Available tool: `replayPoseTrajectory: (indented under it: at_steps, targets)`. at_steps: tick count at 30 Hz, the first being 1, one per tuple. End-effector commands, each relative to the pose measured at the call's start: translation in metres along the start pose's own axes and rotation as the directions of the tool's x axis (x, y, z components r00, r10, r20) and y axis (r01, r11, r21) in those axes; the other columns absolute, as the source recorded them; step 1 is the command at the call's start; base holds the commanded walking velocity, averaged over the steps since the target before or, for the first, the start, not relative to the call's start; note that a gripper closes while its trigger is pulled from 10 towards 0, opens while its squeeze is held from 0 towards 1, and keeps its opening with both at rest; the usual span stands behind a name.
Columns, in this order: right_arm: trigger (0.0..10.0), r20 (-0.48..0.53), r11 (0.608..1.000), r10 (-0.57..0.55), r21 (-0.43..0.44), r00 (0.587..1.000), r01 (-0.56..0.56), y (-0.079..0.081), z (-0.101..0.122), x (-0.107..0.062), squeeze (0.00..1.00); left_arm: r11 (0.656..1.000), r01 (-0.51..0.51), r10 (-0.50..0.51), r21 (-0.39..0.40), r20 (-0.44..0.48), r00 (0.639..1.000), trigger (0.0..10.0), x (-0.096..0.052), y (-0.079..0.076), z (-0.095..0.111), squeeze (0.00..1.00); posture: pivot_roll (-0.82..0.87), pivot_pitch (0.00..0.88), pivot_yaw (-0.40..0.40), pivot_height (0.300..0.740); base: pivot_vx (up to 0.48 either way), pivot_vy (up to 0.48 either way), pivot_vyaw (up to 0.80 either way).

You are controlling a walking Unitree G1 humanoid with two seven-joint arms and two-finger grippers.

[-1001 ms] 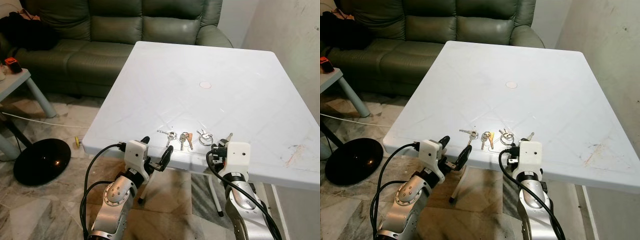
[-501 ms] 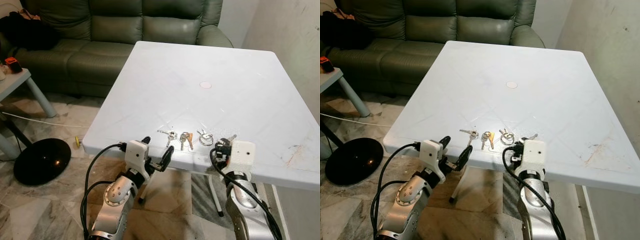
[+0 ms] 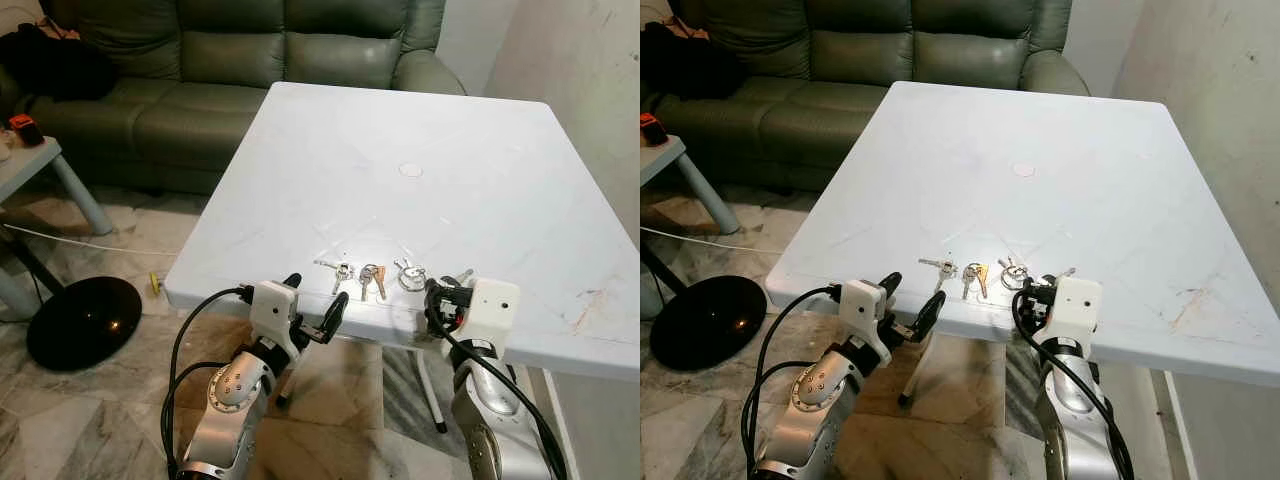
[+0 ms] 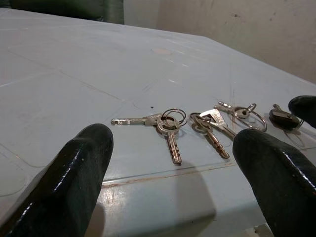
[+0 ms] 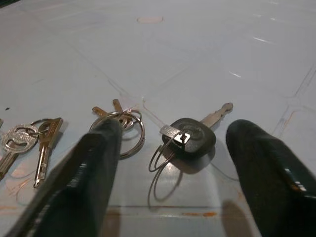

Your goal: Hang keys on a hook

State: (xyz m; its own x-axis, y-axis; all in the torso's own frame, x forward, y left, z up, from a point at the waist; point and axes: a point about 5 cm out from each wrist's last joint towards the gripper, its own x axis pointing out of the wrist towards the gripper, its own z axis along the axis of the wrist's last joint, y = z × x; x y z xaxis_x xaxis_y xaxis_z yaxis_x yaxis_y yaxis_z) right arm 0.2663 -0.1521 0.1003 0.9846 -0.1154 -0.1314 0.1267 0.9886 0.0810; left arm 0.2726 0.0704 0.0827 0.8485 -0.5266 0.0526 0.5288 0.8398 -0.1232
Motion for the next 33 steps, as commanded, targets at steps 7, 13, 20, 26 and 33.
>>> replayPoseTrajectory:
  at_steps: [7,13,20,26,33]
  targets:
    - [10.0,-0.05,1.0,0.0,-0.023,0.999,-0.001,0.009,-0.002,0.003,0.0,1.0,0.011,-0.011,0.01,0.016,1.0,10.0,0.001,-0.004,0.004,0.0,0.1,0.092,-0.025,0.74,0.0,0.0,0.0]
    - [10.0,-0.047,1.0,-0.014,0.0,0.999,0.014,0.014,-0.002,0.004,0.0,1.0,0.012,-0.012,0.009,0.015,1.0,10.0,0.001,-0.005,0.003,0.0,0.1,0.095,-0.026,0.74,0.0,0.0,0.0]
    - [1.3,-0.031,0.999,-0.039,-0.016,0.999,0.039,0.022,-0.002,0.003,0.0,1.0,0.011,-0.011,0.008,0.018,1.0,10.0,0.001,-0.005,0.004,0.0,0.11,0.095,-0.026,0.74,0.0,0.0,0.0]
    - [0.0,-0.048,0.999,-0.04,-0.031,0.998,0.039,0.023,-0.007,0.0,0.0,1.0,0.009,-0.009,0.007,0.022,1.0,10.0,0.001,-0.005,0.005,0.0,0.11,0.095,-0.027,0.74,0.0,0.0,0.0]
    - [0.0,-0.079,0.999,-0.028,-0.038,0.996,0.025,0.027,-0.012,-0.002,0.0,1.0,0.007,-0.008,0.006,0.024,1.0,10.0,0.001,-0.006,0.005,0.0,0.11,0.1,-0.029,0.74,0.0,0.0,0.0]
